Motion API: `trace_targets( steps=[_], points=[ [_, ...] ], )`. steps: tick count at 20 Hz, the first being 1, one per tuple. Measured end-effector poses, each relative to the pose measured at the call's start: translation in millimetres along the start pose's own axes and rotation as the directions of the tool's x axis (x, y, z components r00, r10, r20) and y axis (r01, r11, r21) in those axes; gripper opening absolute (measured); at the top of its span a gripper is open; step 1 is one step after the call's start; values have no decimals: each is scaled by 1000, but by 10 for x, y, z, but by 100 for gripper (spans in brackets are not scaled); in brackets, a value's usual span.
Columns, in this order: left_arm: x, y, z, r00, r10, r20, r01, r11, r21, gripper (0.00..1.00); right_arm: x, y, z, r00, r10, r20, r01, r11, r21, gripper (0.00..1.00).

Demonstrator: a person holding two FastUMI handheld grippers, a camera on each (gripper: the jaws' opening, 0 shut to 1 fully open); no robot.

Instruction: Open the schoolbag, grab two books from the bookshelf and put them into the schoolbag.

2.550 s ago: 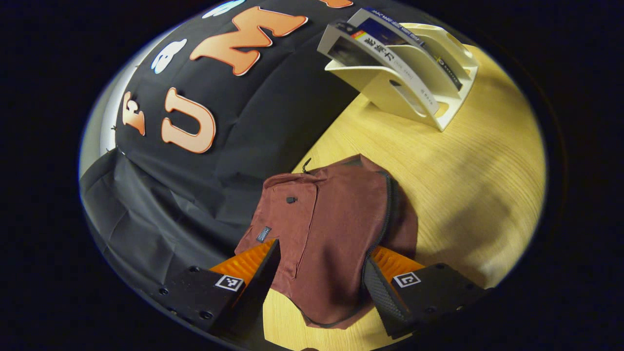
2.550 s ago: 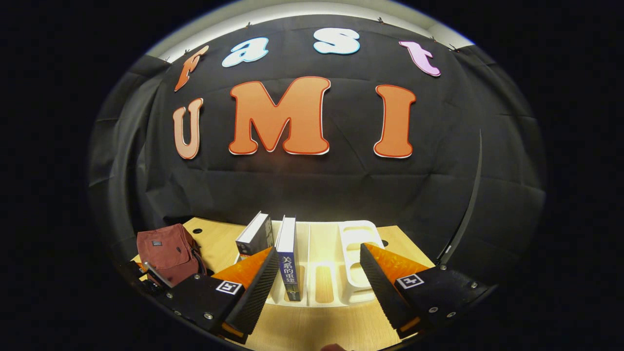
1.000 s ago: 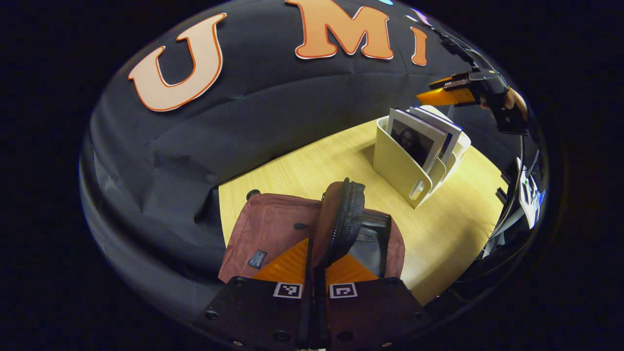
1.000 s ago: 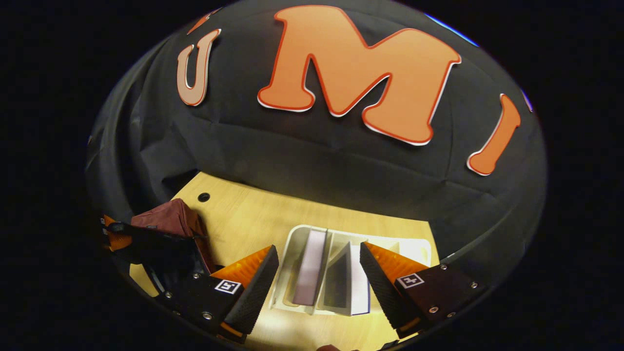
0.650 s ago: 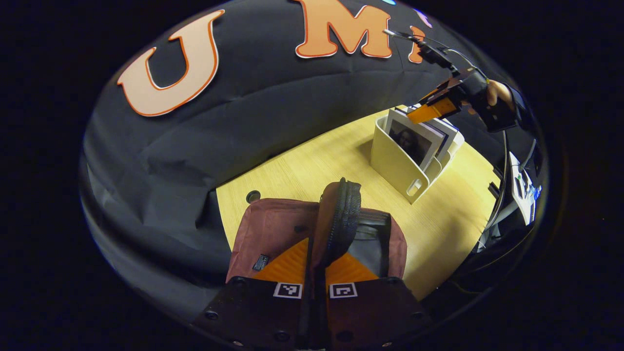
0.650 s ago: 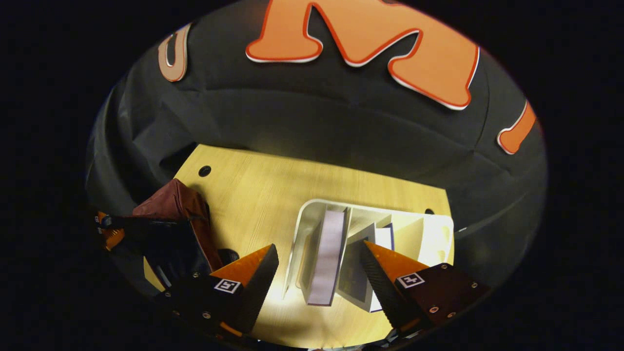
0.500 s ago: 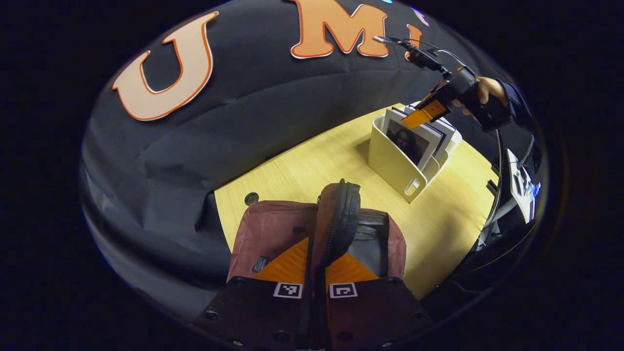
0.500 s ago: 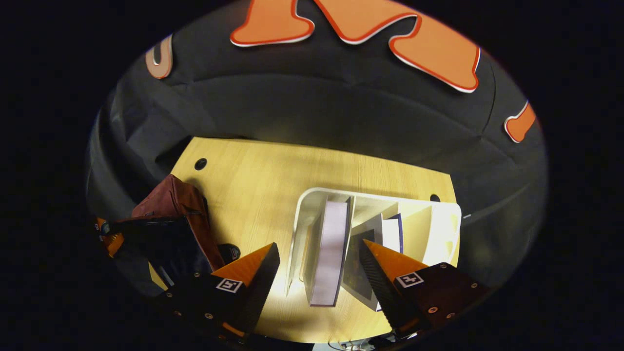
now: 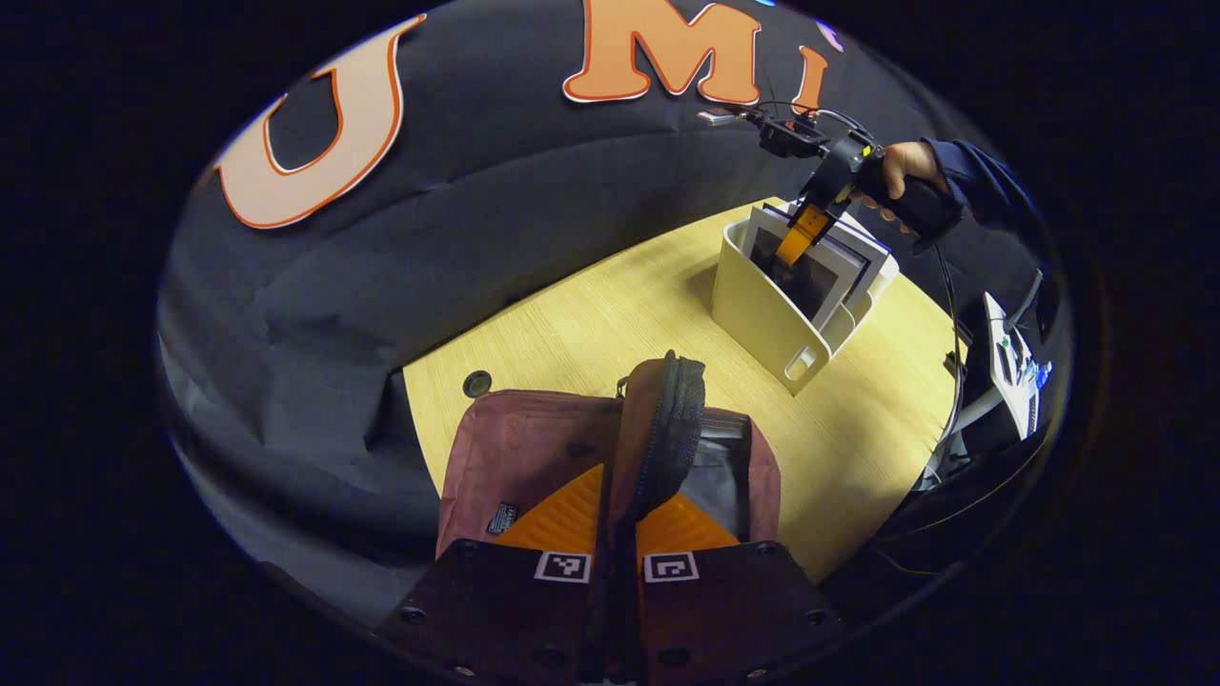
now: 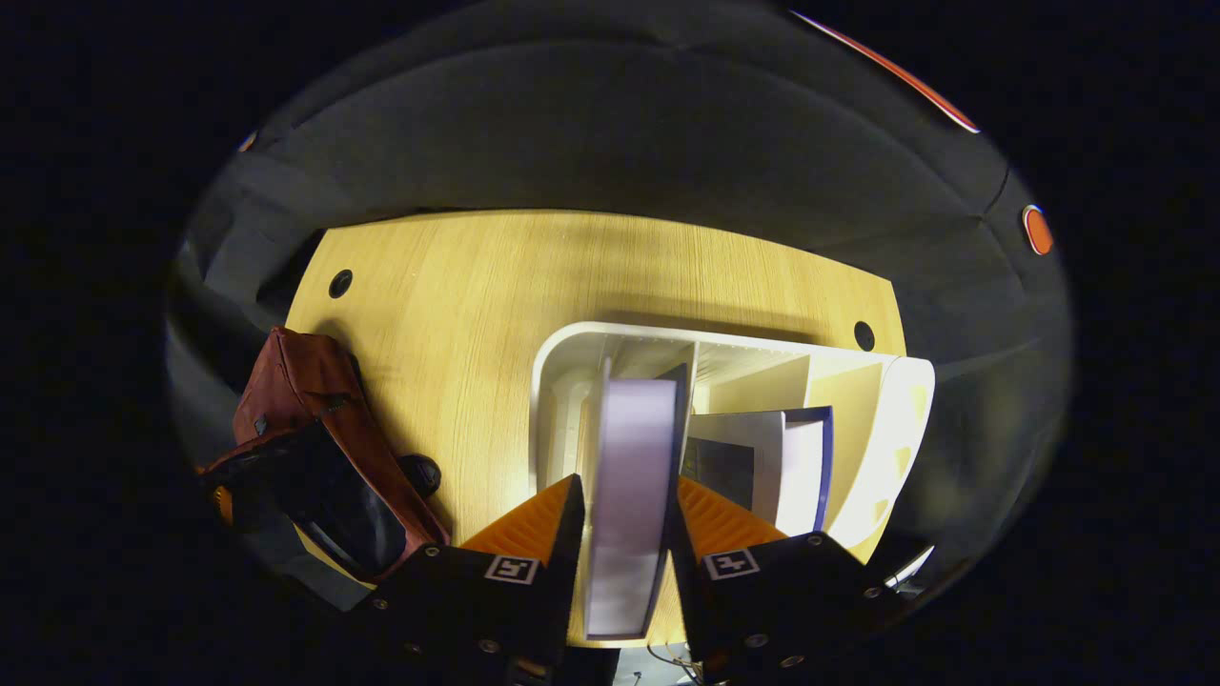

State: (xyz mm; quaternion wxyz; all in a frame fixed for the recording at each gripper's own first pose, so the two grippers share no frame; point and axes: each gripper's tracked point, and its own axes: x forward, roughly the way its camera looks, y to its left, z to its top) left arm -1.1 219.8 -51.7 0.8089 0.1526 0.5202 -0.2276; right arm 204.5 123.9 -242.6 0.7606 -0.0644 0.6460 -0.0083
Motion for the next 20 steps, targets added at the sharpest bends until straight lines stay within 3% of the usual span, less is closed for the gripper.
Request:
trace_targets(
  steps=[3,6,12,20],
  points=[
    [28,-37,21,1000,0,-5,0,1000,4,6,-87,71,16,999,34,-11,-34,999,17,38],
    [81,-45,42,1000,-2,-7,2,1000,10,6,-175,21,46,999,50,8,-50,998,40,36],
    [165,-66,81,1000,-10,-20,10,1000,2,6,-804,-104,152,990,108,95,-116,989,93,34],
    [202,-84,64,1000,-14,-19,14,1000,-18,6,-1762,-277,32,945,189,266,-231,963,137,33]
  ],
)
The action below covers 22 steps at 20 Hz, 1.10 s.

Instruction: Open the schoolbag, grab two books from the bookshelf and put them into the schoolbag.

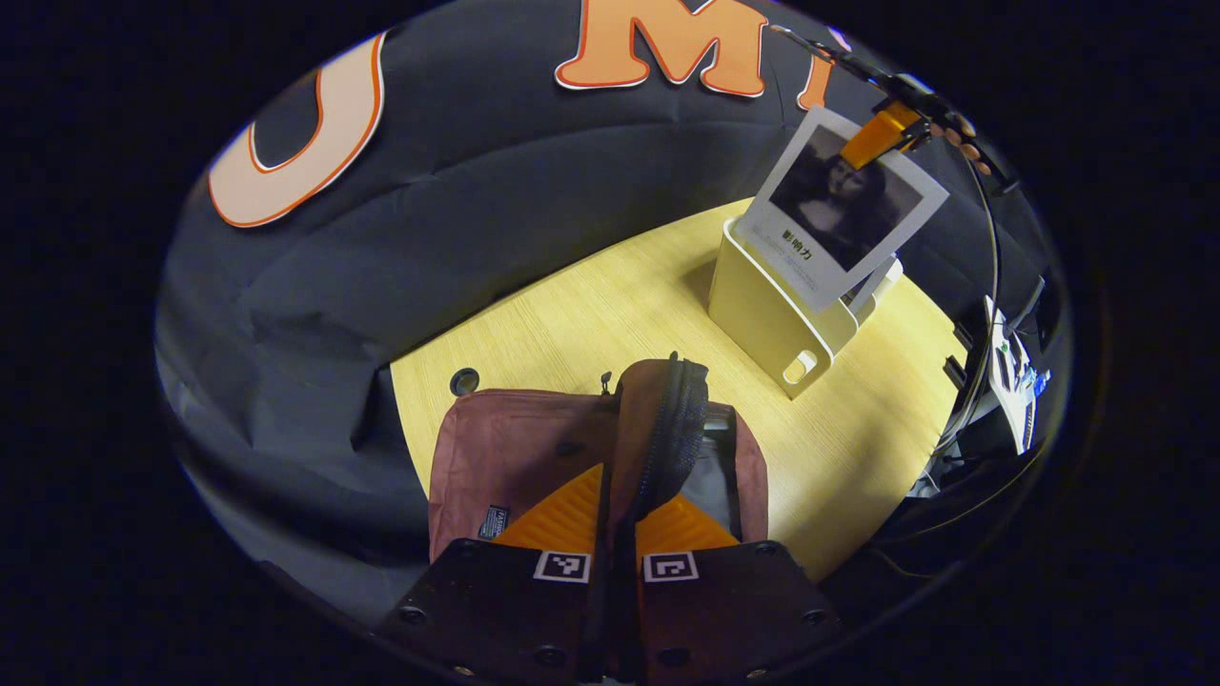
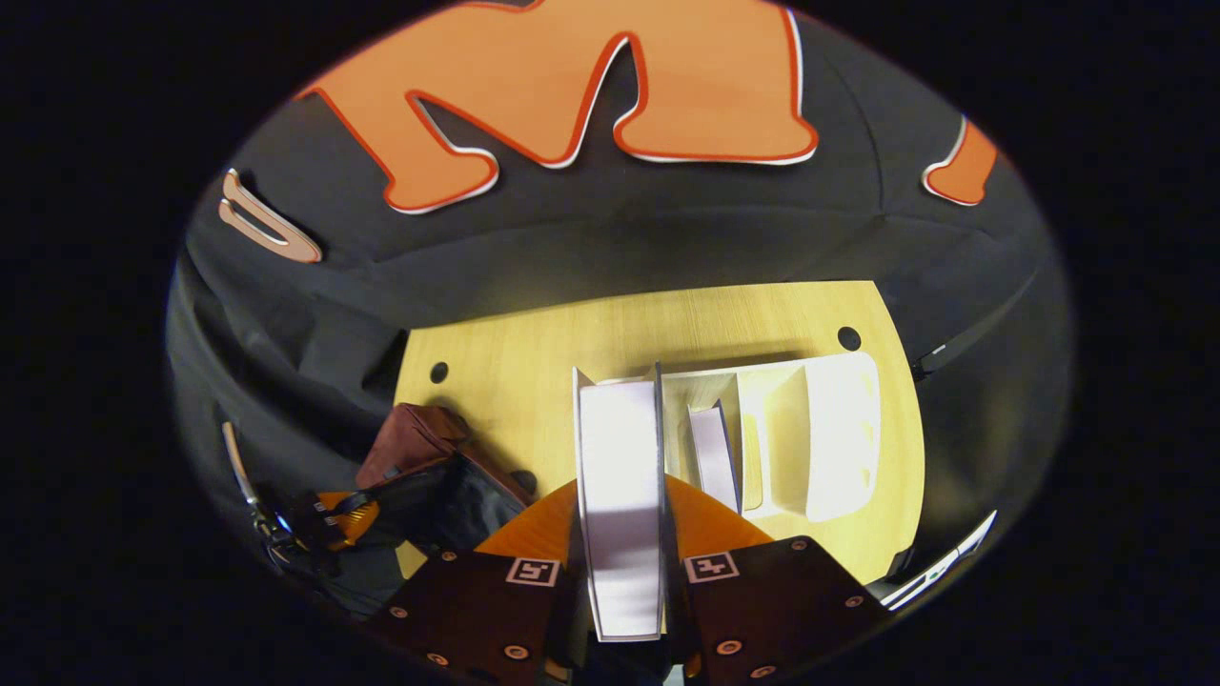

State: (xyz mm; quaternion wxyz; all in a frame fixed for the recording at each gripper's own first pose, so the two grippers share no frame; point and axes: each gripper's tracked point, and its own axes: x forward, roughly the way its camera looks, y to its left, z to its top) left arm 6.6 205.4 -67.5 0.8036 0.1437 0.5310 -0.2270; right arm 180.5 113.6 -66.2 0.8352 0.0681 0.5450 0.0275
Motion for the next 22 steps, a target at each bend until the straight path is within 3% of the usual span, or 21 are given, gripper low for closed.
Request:
trace_targets(
  steps=[5,8,14,22],
  points=[
    [19,-4,-27,1000,-5,5,5,1000,-16,6,-148,113,-313,996,84,43,-87,994,70,33],
    [68,-52,-35,1000,-20,19,21,999,-47,6,-55,240,-724,987,158,34,-161,981,109,33],
    [86,-97,-76,999,-25,20,26,996,-83,6,226,610,-1341,946,322,28,-319,920,227,32],
    [63,-155,-52,999,-10,35,14,992,-123,6,834,1244,-1804,888,456,65,-448,823,350,31]
  ],
)
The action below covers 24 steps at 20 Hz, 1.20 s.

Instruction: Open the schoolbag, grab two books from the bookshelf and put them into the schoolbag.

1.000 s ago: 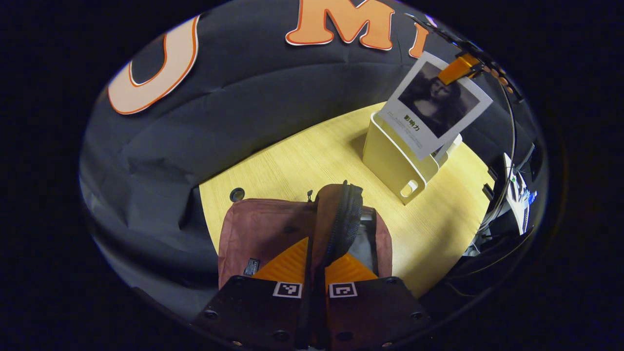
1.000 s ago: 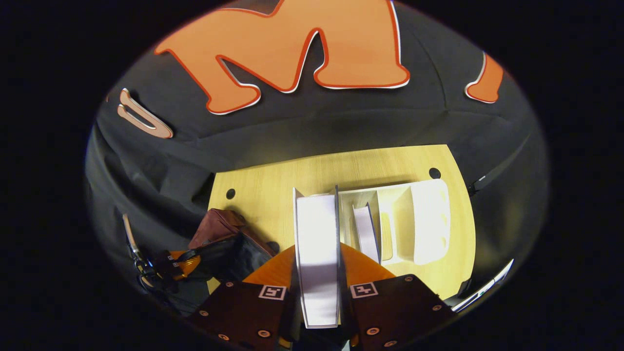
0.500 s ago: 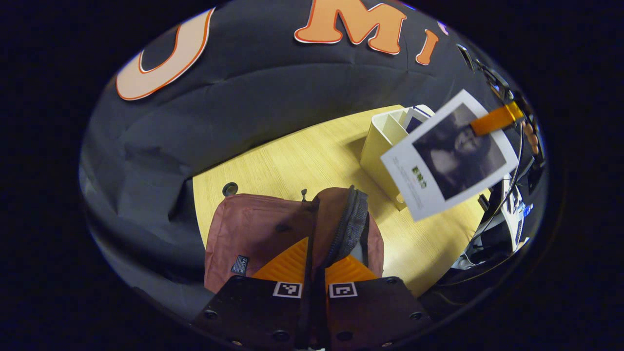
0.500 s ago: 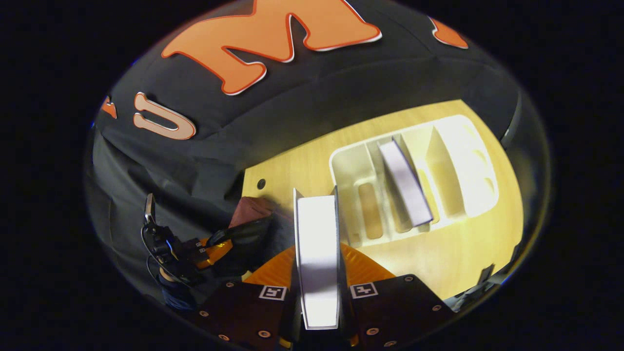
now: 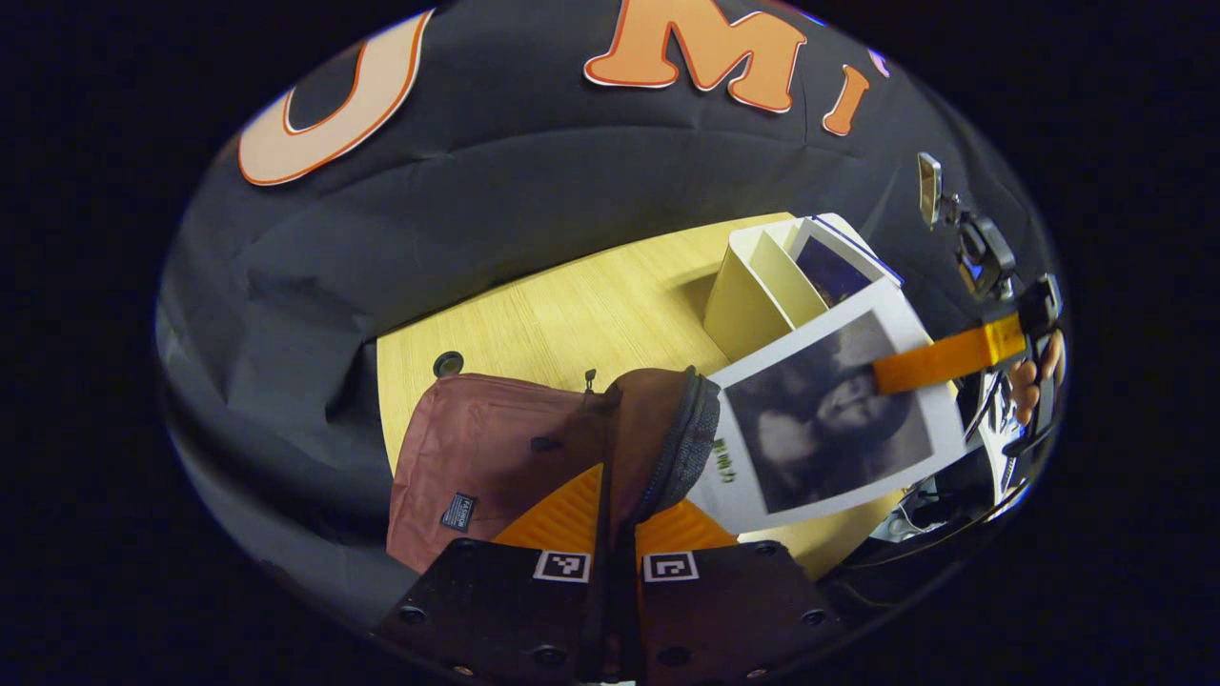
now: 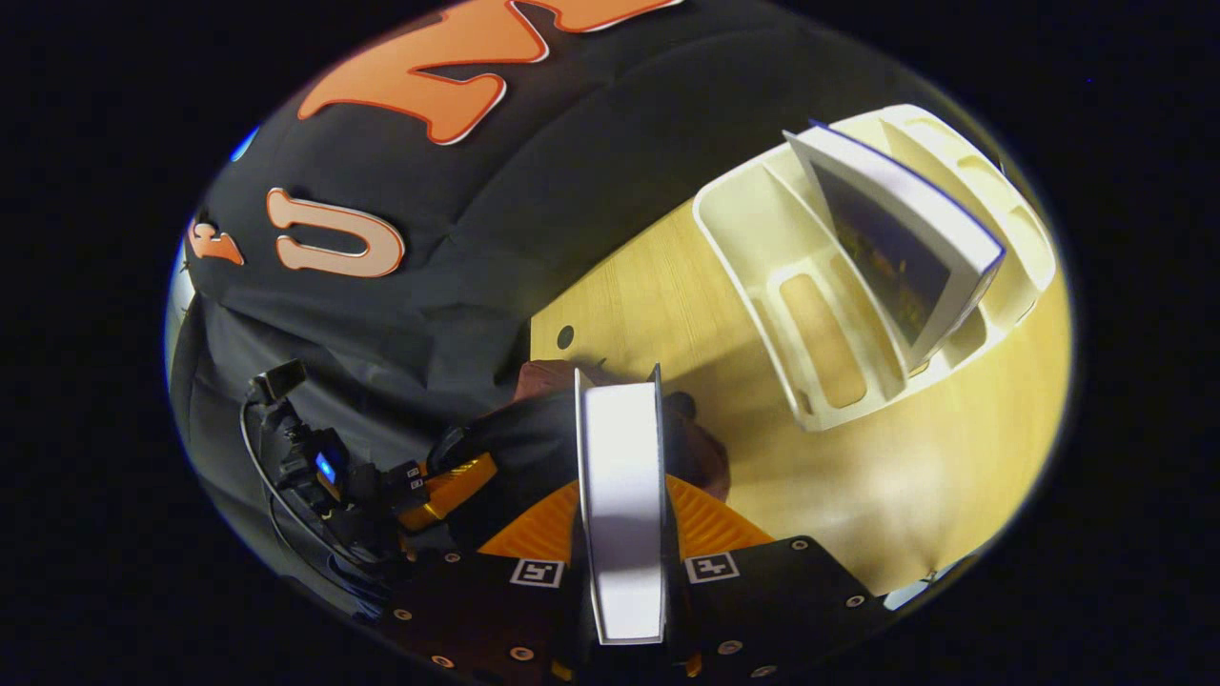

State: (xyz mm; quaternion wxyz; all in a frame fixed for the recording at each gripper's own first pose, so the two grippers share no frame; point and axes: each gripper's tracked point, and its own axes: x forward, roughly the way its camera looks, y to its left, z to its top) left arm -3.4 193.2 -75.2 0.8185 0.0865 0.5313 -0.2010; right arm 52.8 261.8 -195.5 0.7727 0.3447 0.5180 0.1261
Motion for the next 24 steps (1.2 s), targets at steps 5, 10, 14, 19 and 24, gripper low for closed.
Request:
trace_targets(
  steps=[5,10,14,19,24],
  points=[
    [-49,-90,70,998,1,70,-1,1000,6,6,654,111,-233,995,101,2,-101,994,47,31],
    [-89,-203,72,991,-12,130,9,1000,22,6,1265,287,-475,991,128,25,-130,987,99,31],
    [-102,-303,-5,989,-21,150,16,999,36,6,1586,379,-586,986,159,50,-165,971,172,41],
    [-110,-293,-35,988,-17,152,14,1000,20,6,1733,357,-601,989,134,60,-142,977,162,35],
    [-60,-269,-54,988,-4,154,-1,999,32,6,1579,27,-740,1000,30,-4,-30,998,61,69]
  ],
)
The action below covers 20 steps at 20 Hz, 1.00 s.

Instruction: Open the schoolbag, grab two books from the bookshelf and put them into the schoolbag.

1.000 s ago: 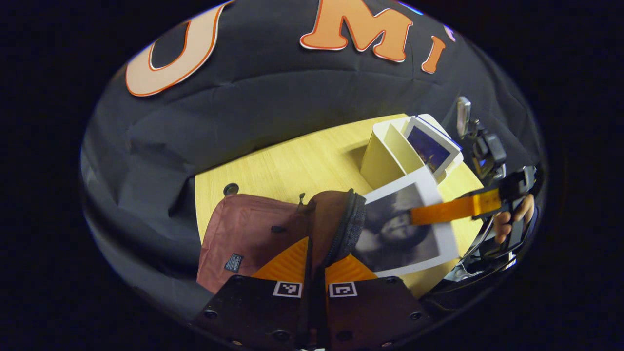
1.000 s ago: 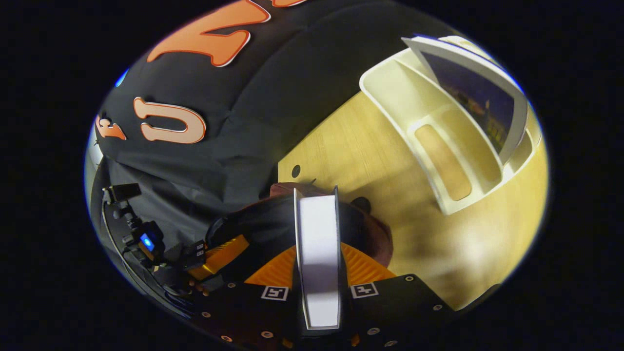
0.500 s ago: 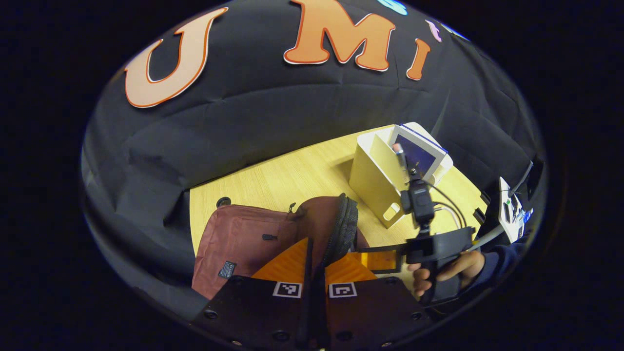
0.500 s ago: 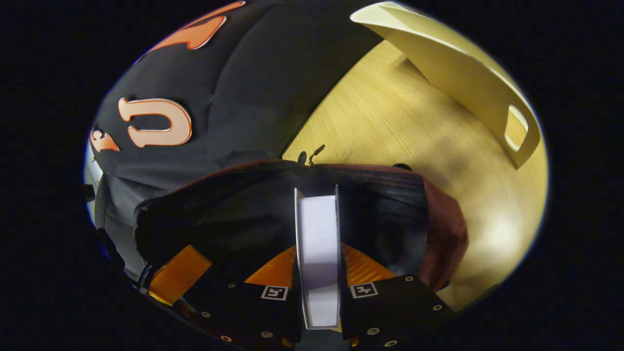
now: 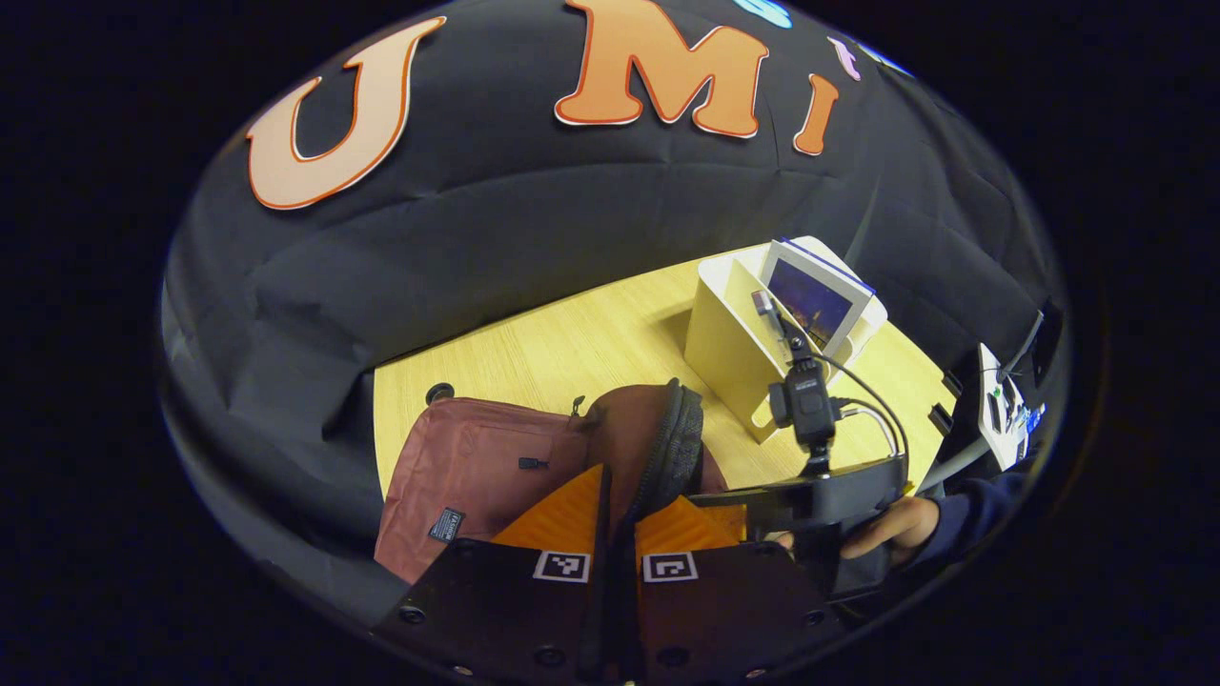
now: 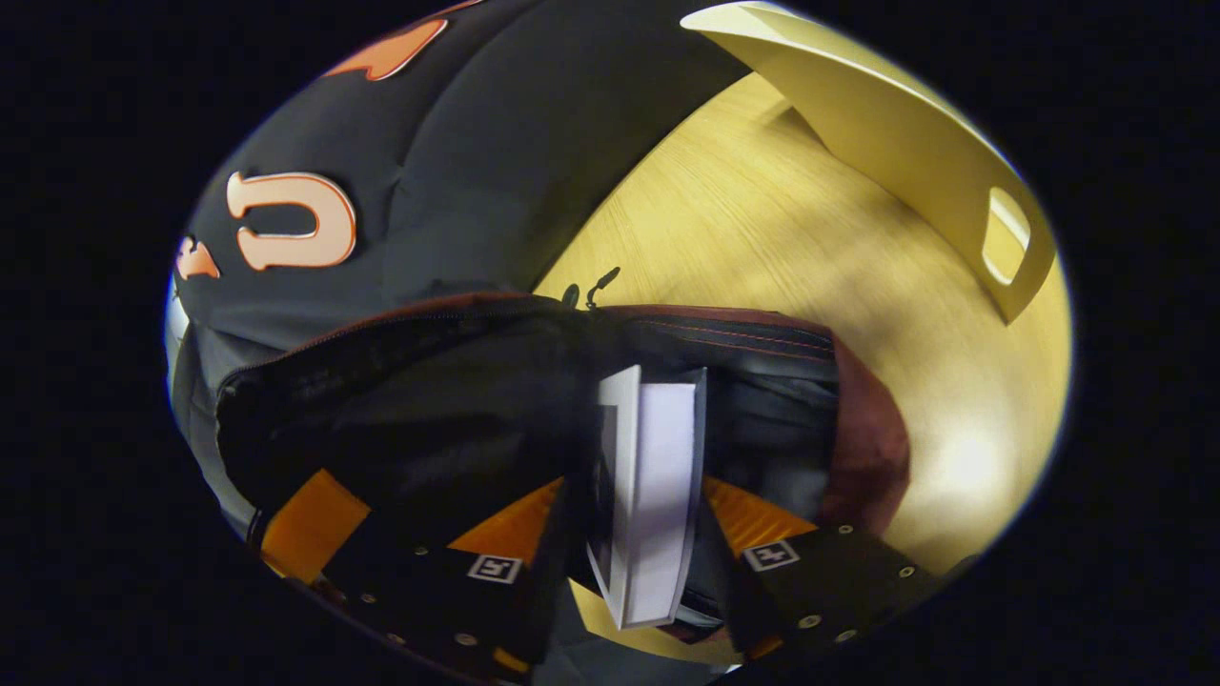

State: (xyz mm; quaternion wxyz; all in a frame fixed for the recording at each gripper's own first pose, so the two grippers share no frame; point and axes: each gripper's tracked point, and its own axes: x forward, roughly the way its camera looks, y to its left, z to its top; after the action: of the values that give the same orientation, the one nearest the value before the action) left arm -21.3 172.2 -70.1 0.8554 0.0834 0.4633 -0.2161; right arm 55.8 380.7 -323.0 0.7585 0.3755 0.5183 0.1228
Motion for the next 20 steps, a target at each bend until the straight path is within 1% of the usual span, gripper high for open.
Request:
trace_targets(
  steps=[1,2,3,6,7,9,10,12,13,17,19,20],
  points=[
    [13,-9,1,1000,-1,3,1,1000,2,6,-84,-122,-11,1000,-27,-7,27,999,-38,84],
    [33,0,-8,1000,8,7,-8,1000,5,6,-178,-249,6,998,-64,-2,64,994,-84,73],
    [86,2,-59,1000,14,-2,-14,1000,-2,6,-251,-385,39,995,-99,8,99,987,-124,96],
    [171,-38,-162,1000,12,-16,-13,998,-53,6,-552,-664,144,984,-178,32,181,962,-205,97],
    [203,-52,-180,1000,15,-19,-16,998,-60,6,-669,-786,196,975,-218,41,221,945,-239,97],
    [243,-87,-197,999,23,-30,-25,997,-67,6,-893,-1024,242,955,-292,50,292,899,-326,98],
    [257,-112,-208,999,22,-33,-25,997,-73,6,-1019,-1108,270,947,-317,52,313,875,-369,97],
    [283,-139,-214,999,27,-36,-31,996,-89,6,-1347,-1167,298,937,-346,54,334,837,-434,97],
    [292,-139,-216,999,34,-37,-38,995,-97,6,-1524,-1222,385,930,-362,61,348,817,-460,98],
    [325,-170,-235,998,45,-46,-51,991,-122,6,-2084,-1288,753,898,-425,111,416,741,-526,98],
    [343,-182,-249,997,51,-52,-57,990,-128,6,-2347,-1317,961,878,-460,130,448,698,-559,98],
    [352,-189,-251,997,54,-54,-61,990,-131,6,-2469,-1341,1075,863,-483,146,473,674,-567,98]
  ],
)
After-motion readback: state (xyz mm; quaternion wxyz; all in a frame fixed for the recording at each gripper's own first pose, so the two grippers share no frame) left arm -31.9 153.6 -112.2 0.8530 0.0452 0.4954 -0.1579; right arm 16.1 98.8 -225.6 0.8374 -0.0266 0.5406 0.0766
